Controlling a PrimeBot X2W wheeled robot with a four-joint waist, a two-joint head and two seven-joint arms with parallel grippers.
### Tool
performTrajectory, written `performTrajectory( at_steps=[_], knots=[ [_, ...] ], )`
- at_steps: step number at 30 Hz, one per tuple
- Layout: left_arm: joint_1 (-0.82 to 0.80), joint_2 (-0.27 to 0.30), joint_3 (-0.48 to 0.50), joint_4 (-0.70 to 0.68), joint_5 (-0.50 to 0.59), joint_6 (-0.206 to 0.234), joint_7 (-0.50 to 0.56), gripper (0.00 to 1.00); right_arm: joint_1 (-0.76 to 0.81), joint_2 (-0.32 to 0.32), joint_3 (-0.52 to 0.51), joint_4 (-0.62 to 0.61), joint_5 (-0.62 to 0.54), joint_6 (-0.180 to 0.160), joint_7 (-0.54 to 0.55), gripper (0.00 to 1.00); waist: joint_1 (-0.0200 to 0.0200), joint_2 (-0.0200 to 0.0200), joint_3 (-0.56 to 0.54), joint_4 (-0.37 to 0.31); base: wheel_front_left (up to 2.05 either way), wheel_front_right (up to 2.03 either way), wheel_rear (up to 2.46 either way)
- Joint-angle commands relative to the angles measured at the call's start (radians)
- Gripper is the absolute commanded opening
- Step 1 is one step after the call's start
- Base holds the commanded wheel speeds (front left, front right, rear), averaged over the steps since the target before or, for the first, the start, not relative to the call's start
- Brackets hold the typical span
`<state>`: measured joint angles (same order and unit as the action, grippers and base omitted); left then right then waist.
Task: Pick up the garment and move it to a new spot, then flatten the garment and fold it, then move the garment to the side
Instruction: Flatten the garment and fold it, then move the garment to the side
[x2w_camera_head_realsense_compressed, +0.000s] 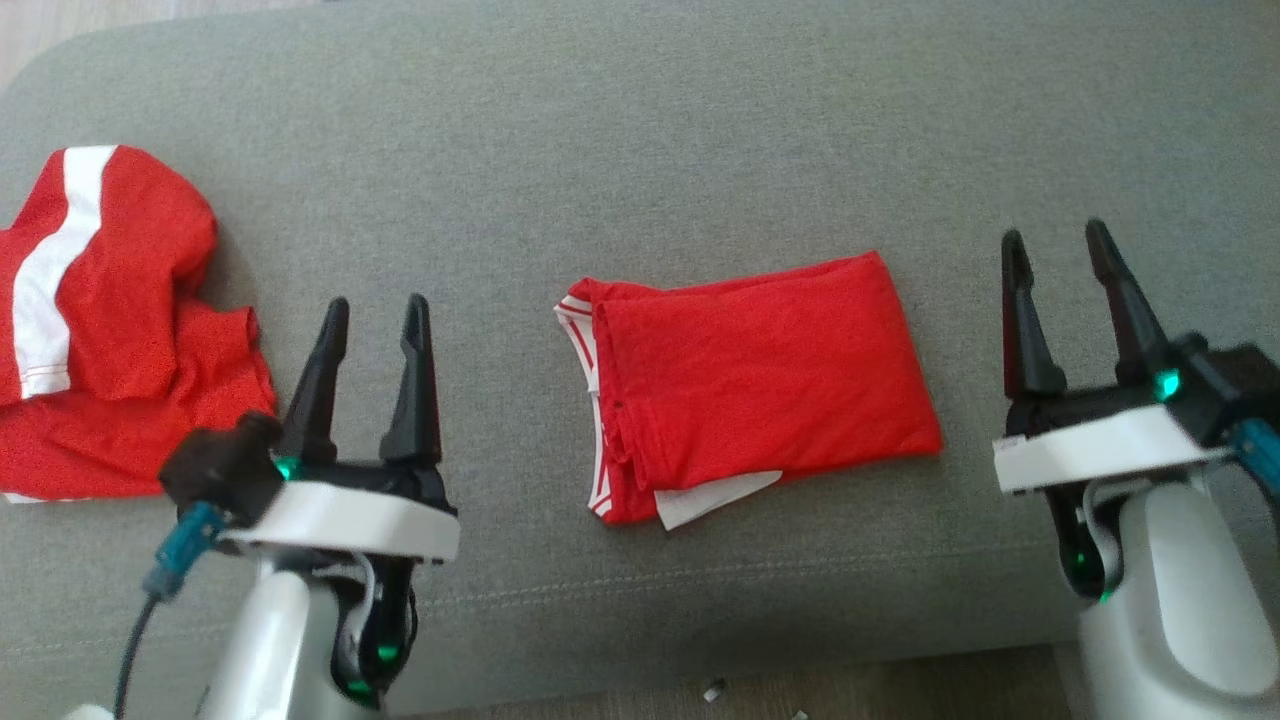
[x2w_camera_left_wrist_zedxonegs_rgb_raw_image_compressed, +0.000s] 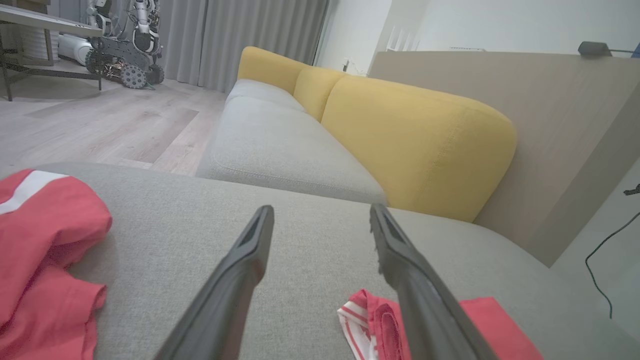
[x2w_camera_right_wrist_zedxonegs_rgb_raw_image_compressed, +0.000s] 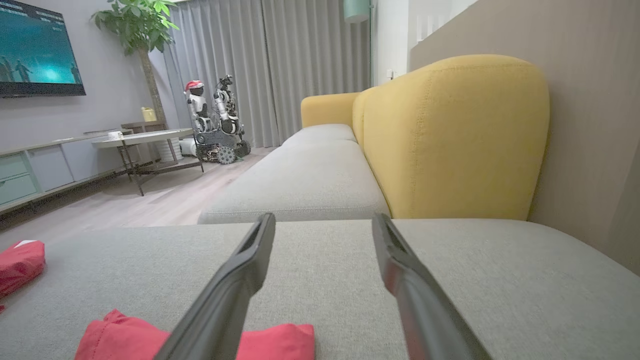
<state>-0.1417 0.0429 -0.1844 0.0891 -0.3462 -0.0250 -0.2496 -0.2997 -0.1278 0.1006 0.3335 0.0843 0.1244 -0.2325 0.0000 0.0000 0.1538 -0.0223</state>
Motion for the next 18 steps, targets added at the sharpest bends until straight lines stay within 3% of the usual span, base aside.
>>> performTrajectory(
  at_steps=[1, 18],
  knots=[
    [-0.004, 0.007, 0.021, -0.040, 0.023, 0.008, -0.012, 1.00, 0.004, 0.010, 0.007, -0.046, -0.022, 0.006, -0.013, 1.00, 0.0000, 0.0000, 0.001, 0.001, 0.00, 0.00, 0.00],
    [0.017, 0.007, 0.010, -0.060, 0.058, 0.025, -0.012, 1.00, 0.034, 0.052, -0.015, -0.062, -0.059, 0.006, -0.018, 1.00, 0.0000, 0.0000, 0.014, 0.008, 0.00, 0.00, 0.00]
  ],
)
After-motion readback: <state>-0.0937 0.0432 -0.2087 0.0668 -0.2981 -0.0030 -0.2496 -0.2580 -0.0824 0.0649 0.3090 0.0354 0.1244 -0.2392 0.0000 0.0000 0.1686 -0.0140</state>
